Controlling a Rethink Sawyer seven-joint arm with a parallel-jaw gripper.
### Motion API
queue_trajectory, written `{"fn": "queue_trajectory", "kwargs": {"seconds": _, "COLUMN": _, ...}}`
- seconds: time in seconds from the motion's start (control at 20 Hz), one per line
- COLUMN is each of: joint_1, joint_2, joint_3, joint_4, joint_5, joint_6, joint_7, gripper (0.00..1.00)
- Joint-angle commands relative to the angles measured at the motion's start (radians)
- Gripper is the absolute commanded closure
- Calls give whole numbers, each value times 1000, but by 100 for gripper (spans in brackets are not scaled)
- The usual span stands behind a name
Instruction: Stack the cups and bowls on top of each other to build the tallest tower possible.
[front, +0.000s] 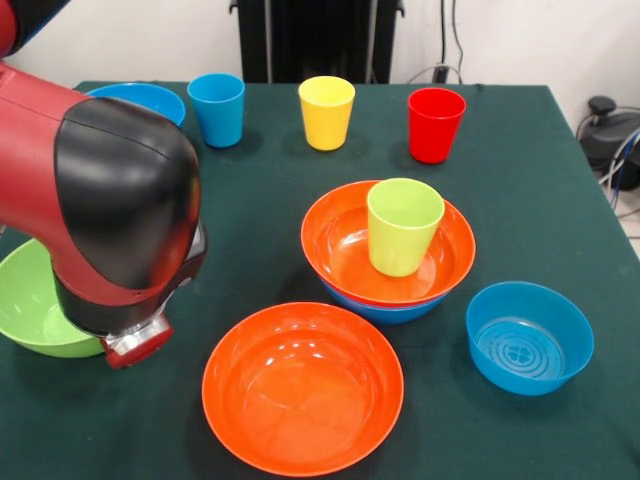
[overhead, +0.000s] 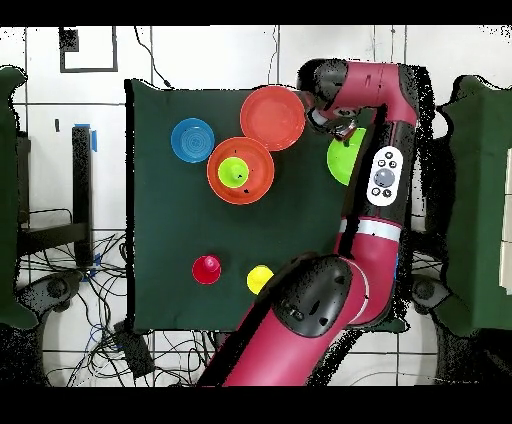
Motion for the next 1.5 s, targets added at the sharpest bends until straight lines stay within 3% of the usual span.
{"fn": "queue_trajectory", "kwargs": {"seconds": 0.05, "joint_1": 29, "joint_2": 45, "joint_3": -48, "joint_4": 12, "joint_5": -29, "joint_6": -77, "joint_7": -79, "gripper": 0}}
{"fn": "queue_trajectory", "kwargs": {"seconds": 0.9, "joint_1": 29, "joint_2": 50, "joint_3": -76, "joint_4": 18, "joint_5": -7, "joint_6": -102, "joint_7": -67, "gripper": 0}}
{"fn": "queue_trajectory", "kwargs": {"seconds": 0.95, "joint_1": 31, "joint_2": 51, "joint_3": -77, "joint_4": 13, "joint_5": -8, "joint_6": -107, "joint_7": -70, "gripper": 100}}
{"fn": "queue_trajectory", "kwargs": {"seconds": 1.2, "joint_1": 32, "joint_2": 55, "joint_3": -61, "joint_4": -4, "joint_5": -15, "joint_6": -83, "joint_7": -122, "gripper": 100}}
{"fn": "queue_trajectory", "kwargs": {"seconds": 1.5, "joint_1": 33, "joint_2": 44, "joint_3": -90, "joint_4": 29, "joint_5": 4, "joint_6": -112, "joint_7": -74, "gripper": 100}}
